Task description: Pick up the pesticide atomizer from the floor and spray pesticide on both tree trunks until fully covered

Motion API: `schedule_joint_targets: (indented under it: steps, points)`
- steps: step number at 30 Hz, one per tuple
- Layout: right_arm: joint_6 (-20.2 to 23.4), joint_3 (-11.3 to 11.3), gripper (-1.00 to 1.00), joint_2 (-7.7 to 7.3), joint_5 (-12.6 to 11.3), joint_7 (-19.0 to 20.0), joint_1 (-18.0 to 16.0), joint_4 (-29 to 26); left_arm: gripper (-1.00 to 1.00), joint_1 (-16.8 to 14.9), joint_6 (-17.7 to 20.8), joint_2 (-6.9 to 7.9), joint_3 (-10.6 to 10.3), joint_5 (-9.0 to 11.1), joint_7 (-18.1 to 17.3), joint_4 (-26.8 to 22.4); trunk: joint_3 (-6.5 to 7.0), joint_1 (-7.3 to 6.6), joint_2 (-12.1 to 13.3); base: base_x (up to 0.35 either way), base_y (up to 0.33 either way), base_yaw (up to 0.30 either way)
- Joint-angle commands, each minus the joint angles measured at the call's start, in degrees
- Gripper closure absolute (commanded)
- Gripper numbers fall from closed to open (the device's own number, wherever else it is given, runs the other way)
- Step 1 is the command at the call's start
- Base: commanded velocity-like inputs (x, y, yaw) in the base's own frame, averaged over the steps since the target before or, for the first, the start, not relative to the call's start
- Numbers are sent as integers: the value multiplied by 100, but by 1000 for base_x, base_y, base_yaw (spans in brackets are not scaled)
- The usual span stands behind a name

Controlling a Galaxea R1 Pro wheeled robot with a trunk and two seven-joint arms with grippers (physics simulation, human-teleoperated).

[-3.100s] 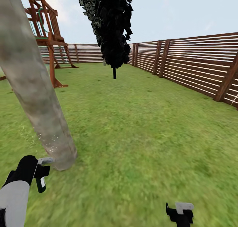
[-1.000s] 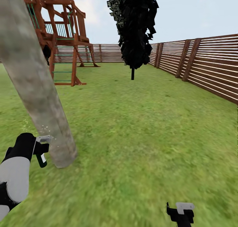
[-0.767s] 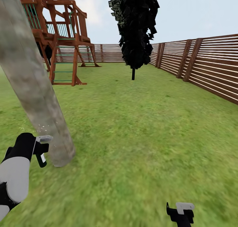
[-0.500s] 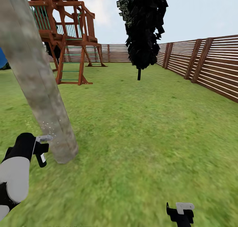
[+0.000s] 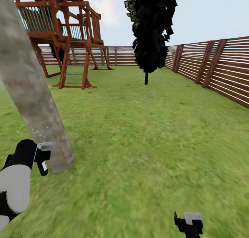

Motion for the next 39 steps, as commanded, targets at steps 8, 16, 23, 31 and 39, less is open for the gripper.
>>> schedule_joint_targets:
  steps: [8, 16, 23, 31, 39]
  points:
    - [0, 0, -100, 0, 0, 0, 0, 4, 100, 298, -51, 161, 18, 13, 75, 2, 0, 0, 0, 169, -252, 248]
    - [0, 0, -100, 0, 0, 0, 0, 1, 100, 319, -55, 57, 31, 40, 78, 41, 0, 0, 0, 219, -215, 9]
    - [0, 0, -100, 9, 0, 0, 1, 3, 100, 657, -88, 170, 50, 51, 91, 53, 0, 0, 0, 228, -182, 197]
    - [0, 0, -100, 9, 0, 0, 0, 4, 100, 746, -106, 216, 62, 16, 95, 36, 0, 0, 0, 58, -95, 267]
    - [0, 0, -100, -5, 2, 0, 0, 4, 100, 747, -448, 234, 106, 77, 764, 87, 0, 0, 0, 141, -248, 31]
